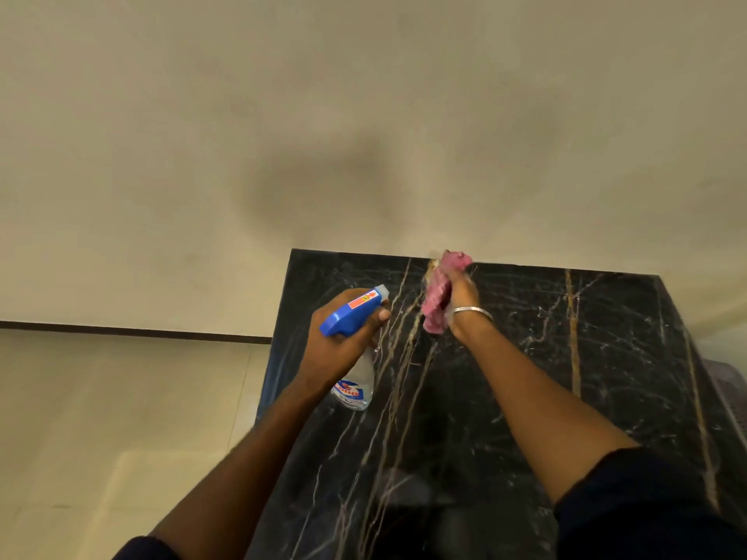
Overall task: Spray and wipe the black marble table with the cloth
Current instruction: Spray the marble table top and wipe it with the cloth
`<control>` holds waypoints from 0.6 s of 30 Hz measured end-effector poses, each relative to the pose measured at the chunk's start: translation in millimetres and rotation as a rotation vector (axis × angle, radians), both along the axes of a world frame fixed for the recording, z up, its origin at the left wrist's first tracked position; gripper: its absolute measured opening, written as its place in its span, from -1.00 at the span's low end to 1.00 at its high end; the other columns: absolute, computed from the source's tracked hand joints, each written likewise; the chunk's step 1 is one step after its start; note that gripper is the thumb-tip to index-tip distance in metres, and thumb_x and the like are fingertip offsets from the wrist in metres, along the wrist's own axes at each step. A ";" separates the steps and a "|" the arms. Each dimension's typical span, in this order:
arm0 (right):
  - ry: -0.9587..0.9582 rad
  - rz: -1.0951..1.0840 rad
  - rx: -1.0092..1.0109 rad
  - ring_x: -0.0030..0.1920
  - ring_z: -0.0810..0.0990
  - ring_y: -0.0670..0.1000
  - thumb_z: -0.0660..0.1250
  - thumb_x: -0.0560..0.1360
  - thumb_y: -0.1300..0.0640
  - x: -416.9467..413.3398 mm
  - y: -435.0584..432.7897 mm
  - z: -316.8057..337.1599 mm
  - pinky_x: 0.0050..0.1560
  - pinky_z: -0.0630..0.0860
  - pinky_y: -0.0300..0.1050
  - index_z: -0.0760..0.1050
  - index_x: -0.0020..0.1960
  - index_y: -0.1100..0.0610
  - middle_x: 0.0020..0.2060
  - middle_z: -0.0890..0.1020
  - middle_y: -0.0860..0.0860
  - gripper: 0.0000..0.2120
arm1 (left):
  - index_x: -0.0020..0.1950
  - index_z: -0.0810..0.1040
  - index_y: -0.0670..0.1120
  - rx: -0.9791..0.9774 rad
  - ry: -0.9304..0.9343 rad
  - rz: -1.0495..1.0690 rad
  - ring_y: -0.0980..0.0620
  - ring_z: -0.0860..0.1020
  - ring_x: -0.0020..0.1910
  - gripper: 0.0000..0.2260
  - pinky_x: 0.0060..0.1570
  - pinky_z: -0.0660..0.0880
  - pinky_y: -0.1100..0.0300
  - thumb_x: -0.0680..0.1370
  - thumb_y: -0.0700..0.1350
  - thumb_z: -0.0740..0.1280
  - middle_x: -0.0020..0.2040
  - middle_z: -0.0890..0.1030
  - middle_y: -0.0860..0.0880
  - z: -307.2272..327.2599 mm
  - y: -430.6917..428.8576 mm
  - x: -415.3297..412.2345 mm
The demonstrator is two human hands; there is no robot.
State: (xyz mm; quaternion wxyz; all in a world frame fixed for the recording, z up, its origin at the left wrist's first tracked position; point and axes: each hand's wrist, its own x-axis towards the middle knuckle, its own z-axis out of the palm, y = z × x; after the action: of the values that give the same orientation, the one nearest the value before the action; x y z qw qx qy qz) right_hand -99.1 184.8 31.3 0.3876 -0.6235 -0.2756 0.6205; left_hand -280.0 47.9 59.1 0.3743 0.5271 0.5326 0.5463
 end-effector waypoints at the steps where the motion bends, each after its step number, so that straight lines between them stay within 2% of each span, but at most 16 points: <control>1: -0.131 0.116 0.075 -0.01 0.57 0.07 0.25 0.60 -0.04 -9.4 6.5 0.0 0.02 0.53 -0.03 0.49 0.26 0.09 0.05 0.60 0.06 -0.69 | 0.15 0.57 -0.19 0.006 0.003 0.009 -0.08 0.65 -0.19 -0.67 -0.13 0.63 -0.06 0.51 0.02 0.39 -0.09 0.65 -0.07 0.1 4.1 -4.8; 3: -0.478 0.279 0.258 0.13 0.54 0.08 0.22 0.62 -0.01 -21.8 18.0 -3.7 0.13 0.49 -0.06 0.46 0.33 0.11 0.19 0.56 0.09 -0.66 | 0.14 0.58 -0.20 0.026 0.021 0.025 -0.07 0.65 -0.23 -0.66 -0.17 0.63 -0.02 0.51 0.02 0.40 -0.10 0.66 -0.06 0.3 10.7 -10.9; 4: -0.580 0.336 0.325 0.16 0.54 0.08 0.22 0.62 0.03 -25.9 21.9 -5.9 0.14 0.47 -0.09 0.47 0.33 0.14 0.23 0.56 0.10 -0.67 | 0.13 0.59 -0.19 0.036 0.023 0.031 -0.06 0.65 -0.24 -0.67 -0.19 0.63 -0.01 0.51 0.03 0.40 -0.10 0.66 -0.06 0.3 13.7 -13.1; 7: -0.784 0.519 0.422 0.21 0.55 0.14 0.24 0.61 0.08 -28.3 33.9 -25.2 0.16 0.47 -0.08 0.45 0.34 0.19 0.25 0.56 0.16 -0.66 | 0.10 0.61 -0.16 0.042 0.020 0.075 -0.08 0.65 -0.27 -0.63 -0.23 0.64 -0.04 0.50 0.12 0.40 -0.11 0.66 -0.07 0.1 23.1 -18.0; 9: -0.905 0.682 0.463 0.31 0.48 0.19 0.26 0.59 0.07 -28.6 41.3 -43.2 0.28 0.42 -0.01 0.40 0.39 0.20 0.32 0.50 0.19 -0.59 | 0.04 0.61 -0.10 0.021 0.016 0.114 -0.12 0.64 -0.30 -0.68 -0.27 0.62 -0.10 0.50 0.14 0.41 -0.15 0.66 -0.10 -4.5 30.5 -21.7; 12: -1.085 0.955 0.509 0.55 0.10 0.21 0.22 0.58 -0.10 -35.5 48.7 -67.6 0.50 0.11 0.15 0.14 0.55 0.11 0.54 0.18 0.17 -0.38 | -0.05 0.58 -0.04 0.003 -0.001 0.172 -0.13 0.61 -0.37 -0.81 -0.33 0.59 -0.10 0.49 0.06 0.42 -0.27 0.62 -0.13 -6.9 35.0 -25.2; 15: -1.351 1.203 0.407 0.56 -0.25 0.20 -0.08 0.44 -0.37 -54.9 49.5 -93.3 0.52 -0.18 0.25 -0.23 0.59 0.00 0.57 -0.21 0.13 -0.15 | -0.09 0.57 -0.11 -0.001 -0.001 0.193 -0.11 0.60 -0.39 -0.80 -0.34 0.58 -0.03 0.49 0.03 0.41 -0.33 0.58 -0.13 -5.8 39.6 -27.1; 16: -1.386 1.232 0.366 0.54 -0.33 0.21 -0.16 0.37 -0.36 -64.7 45.0 -91.3 0.51 -0.23 0.27 -0.31 0.57 0.00 0.55 -0.30 0.14 -0.12 | -0.10 0.57 -0.14 0.005 0.018 0.196 -0.09 0.60 -0.39 -0.77 -0.34 0.58 -0.01 0.50 0.03 0.40 -0.34 0.58 -0.12 -6.5 42.7 -27.9; 18: -1.398 1.254 0.356 0.52 -0.38 0.24 -0.14 0.34 -0.27 -83.0 42.1 -96.5 0.50 -0.27 0.26 -0.35 0.56 0.04 0.53 -0.35 0.16 -0.11 | -0.12 0.56 -0.20 0.025 0.038 0.203 -0.05 0.58 -0.39 -0.75 -0.34 0.58 0.04 0.50 0.01 0.40 -0.35 0.57 -0.10 -5.7 50.0 -30.7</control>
State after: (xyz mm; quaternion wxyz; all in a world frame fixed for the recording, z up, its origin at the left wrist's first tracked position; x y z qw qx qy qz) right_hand -182.1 226.9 -65.1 -0.1785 -0.5240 -0.8189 0.1515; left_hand -310.7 97.8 53.5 0.3001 0.4856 0.5833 0.5779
